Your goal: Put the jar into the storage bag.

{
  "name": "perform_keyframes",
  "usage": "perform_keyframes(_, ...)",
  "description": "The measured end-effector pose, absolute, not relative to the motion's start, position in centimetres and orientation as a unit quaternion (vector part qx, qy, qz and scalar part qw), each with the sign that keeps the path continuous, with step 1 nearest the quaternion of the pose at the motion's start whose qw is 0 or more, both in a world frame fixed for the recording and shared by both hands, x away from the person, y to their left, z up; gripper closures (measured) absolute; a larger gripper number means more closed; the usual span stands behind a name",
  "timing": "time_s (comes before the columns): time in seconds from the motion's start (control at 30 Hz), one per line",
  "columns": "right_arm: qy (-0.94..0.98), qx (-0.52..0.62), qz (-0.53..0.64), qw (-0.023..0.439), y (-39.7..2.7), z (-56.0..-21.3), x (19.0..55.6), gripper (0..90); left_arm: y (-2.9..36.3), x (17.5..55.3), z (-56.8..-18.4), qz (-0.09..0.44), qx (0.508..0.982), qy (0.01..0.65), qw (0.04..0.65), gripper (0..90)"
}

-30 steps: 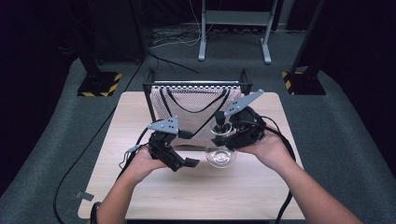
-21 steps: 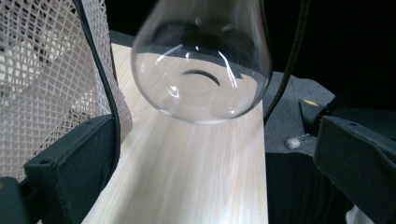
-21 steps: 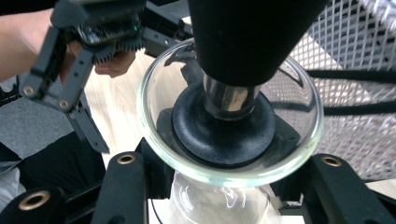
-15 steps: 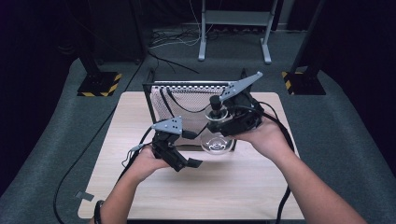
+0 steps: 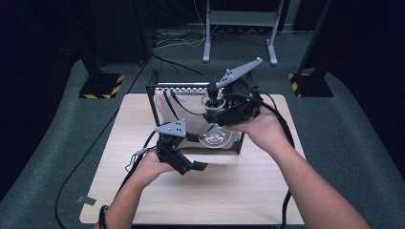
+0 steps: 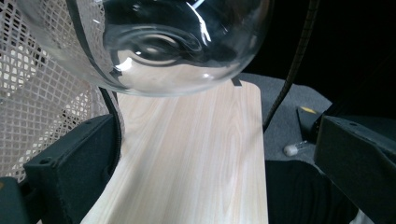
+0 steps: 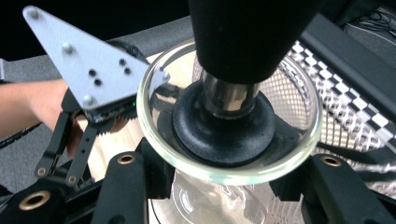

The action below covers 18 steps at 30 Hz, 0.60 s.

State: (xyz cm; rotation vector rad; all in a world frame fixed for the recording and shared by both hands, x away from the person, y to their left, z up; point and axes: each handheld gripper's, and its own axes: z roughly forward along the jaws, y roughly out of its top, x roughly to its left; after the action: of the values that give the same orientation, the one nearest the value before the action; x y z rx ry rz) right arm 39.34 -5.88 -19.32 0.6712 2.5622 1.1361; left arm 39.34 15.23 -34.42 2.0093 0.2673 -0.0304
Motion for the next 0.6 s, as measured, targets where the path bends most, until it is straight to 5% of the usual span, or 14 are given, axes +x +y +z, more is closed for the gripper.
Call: perform_keyframes(0.6, 0.867, 0.258, 0.403, 0.142, -3.9, -19.1, 41.5, 50.2, 15.2, 38.9, -34.2, -0.012, 0.836, 0.106, 0.539, 0.0)
